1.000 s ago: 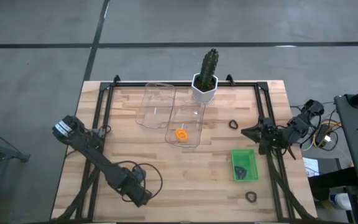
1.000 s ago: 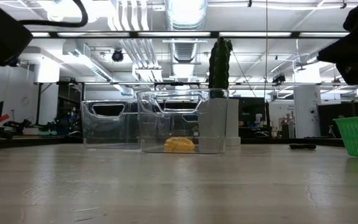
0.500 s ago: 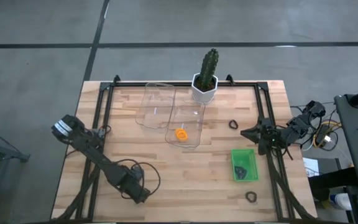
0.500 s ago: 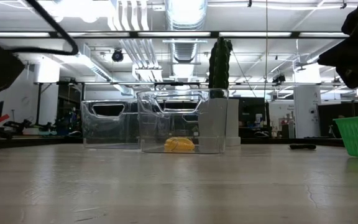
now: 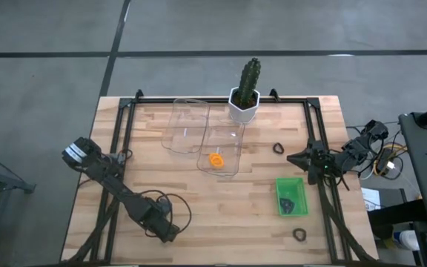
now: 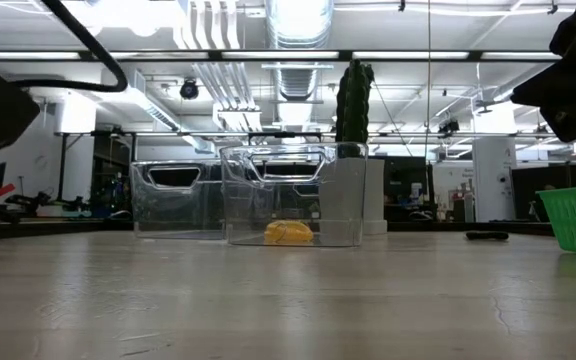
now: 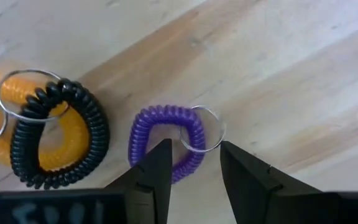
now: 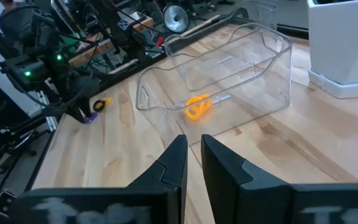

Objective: Sort spring keychains
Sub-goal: Put the violet spring keychain into the green bin

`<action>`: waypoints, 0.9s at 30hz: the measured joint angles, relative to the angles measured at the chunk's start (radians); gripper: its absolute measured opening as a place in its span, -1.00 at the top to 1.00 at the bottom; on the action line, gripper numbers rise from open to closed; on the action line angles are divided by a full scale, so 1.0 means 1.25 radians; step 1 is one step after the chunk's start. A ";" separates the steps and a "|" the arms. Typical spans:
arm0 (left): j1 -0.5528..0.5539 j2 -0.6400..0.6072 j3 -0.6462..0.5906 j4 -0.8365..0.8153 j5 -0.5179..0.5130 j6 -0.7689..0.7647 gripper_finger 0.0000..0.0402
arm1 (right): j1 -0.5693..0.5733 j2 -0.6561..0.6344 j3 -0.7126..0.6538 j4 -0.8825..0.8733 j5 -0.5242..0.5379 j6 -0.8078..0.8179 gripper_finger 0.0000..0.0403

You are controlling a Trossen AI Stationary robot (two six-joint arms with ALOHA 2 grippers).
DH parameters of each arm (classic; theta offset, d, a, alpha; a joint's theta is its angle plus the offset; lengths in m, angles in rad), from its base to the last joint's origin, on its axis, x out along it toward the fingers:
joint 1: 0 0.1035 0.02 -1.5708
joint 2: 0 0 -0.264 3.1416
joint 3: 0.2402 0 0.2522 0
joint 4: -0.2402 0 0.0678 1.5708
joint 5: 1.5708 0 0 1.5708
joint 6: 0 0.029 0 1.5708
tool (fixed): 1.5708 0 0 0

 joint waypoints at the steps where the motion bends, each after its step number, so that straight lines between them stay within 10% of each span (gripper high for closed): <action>1: 0.000 0.000 -0.004 0.002 0.000 0.000 0.36 | 0.000 0.000 0.000 0.000 0.000 0.000 0.79; 27: 0.001 0.055 -0.032 0.046 -0.023 -0.087 0.53 | 0.001 0.000 0.000 0.001 0.024 -0.014 0.79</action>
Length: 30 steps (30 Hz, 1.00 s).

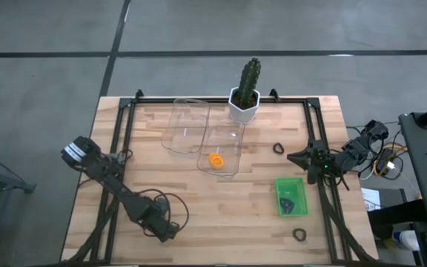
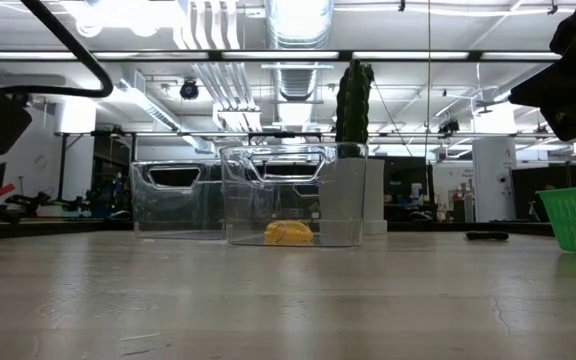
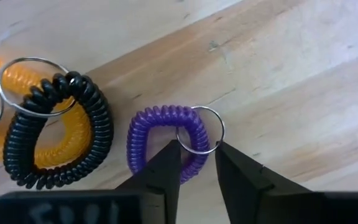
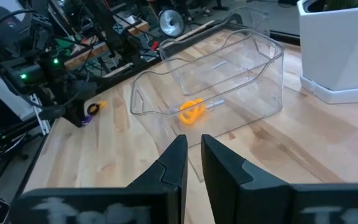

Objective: Sort spring keychains
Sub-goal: Put the violet spring keychain into the green bin

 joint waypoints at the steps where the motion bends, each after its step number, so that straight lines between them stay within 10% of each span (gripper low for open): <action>1: 0.000 0.009 0.004 -0.005 0.001 -0.004 0.57 | 0.000 0.000 0.000 -0.001 0.003 -0.001 0.79; 13: 0.001 0.004 0.091 -0.092 -0.004 0.002 0.96 | 0.000 0.000 0.000 -0.003 0.034 -0.010 0.79; 23: 0.026 -0.117 0.215 -0.185 -0.242 0.040 0.99 | 0.000 0.001 0.000 -0.002 0.031 -0.010 0.79; 30: 0.129 -0.106 0.347 -0.177 -0.349 0.295 1.00 | 0.000 0.001 0.000 0.001 0.013 -0.010 0.79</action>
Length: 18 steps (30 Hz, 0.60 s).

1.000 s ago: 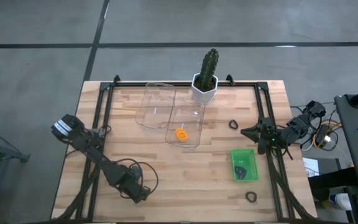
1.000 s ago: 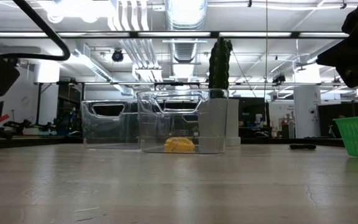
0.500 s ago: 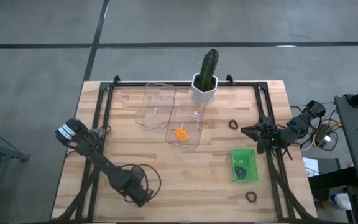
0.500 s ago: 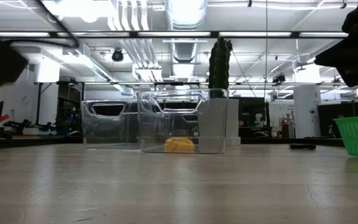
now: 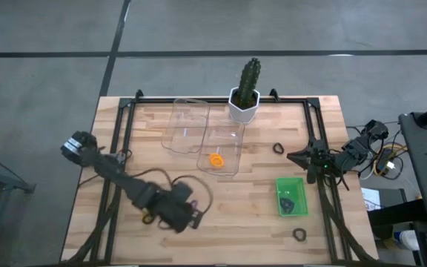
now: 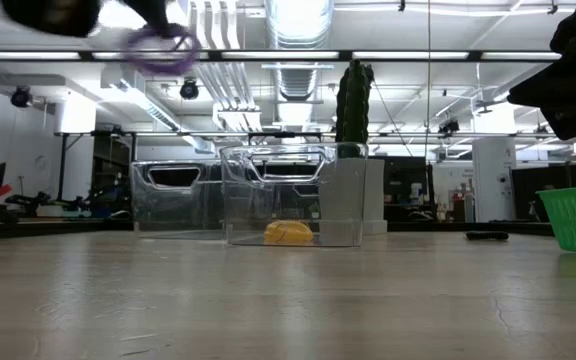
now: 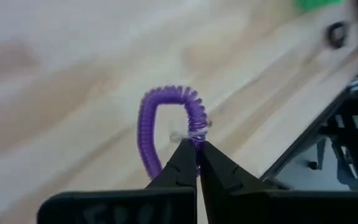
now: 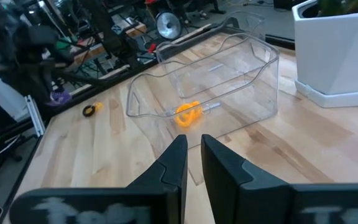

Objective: Sort spring keychains
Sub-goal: Put the violet spring keychain into the green bin

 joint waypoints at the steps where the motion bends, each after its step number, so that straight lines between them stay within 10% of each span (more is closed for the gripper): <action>1: 0.023 0.005 0.022 0.003 -0.001 0.048 1.00 | 0.000 0.000 0.000 0.000 0.000 0.000 0.79; 18: 0.290 0.238 0.394 0.118 0.197 0.686 1.00 | 0.000 0.000 0.000 0.001 -0.002 0.016 0.79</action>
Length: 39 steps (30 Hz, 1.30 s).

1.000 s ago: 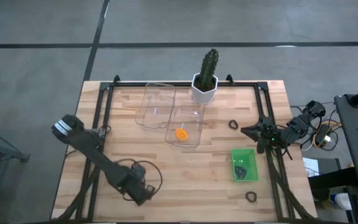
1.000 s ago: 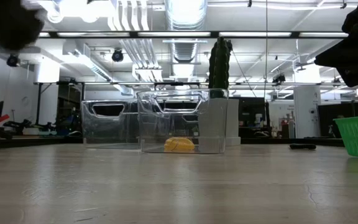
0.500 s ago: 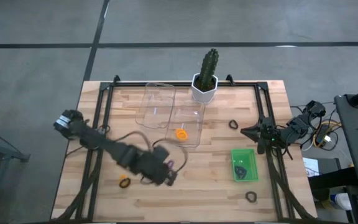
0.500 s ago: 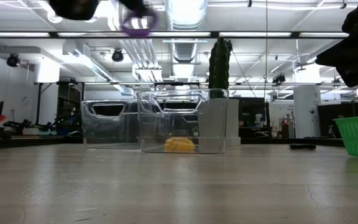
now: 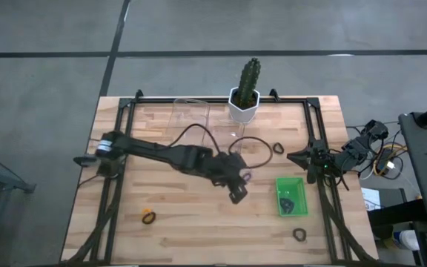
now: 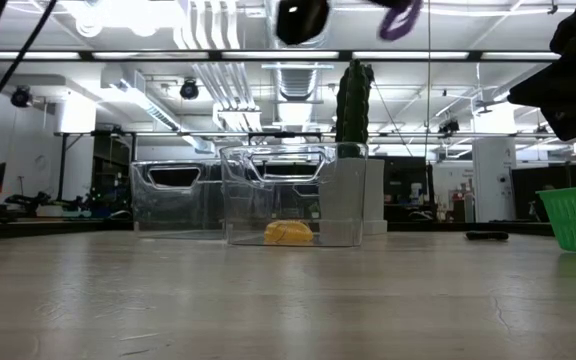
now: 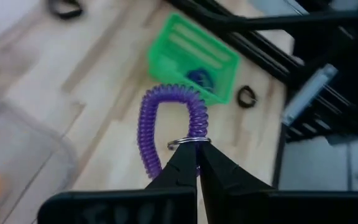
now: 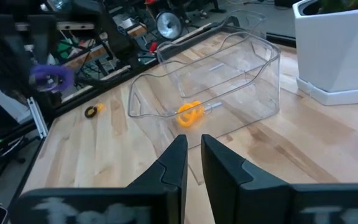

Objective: Sort spring keychains
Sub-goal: Put the violet spring keychain into the green bin

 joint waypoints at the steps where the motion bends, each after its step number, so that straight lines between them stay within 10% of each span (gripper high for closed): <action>1: 0.001 0.013 0.018 0.007 0.020 0.023 1.00 | 0.000 0.000 0.000 0.000 0.000 0.000 0.79; 19: 0.005 0.074 0.086 0.054 0.080 0.085 1.00 | 0.000 0.001 0.004 0.074 0.030 0.041 0.79; 26: 0.005 0.074 0.085 0.055 0.080 0.085 1.00 | 0.000 0.013 0.004 0.291 -0.023 -0.144 0.79; 39: 0.008 0.074 0.085 0.053 0.080 0.084 1.00 | 0.000 0.392 0.088 0.447 -0.182 -0.345 0.79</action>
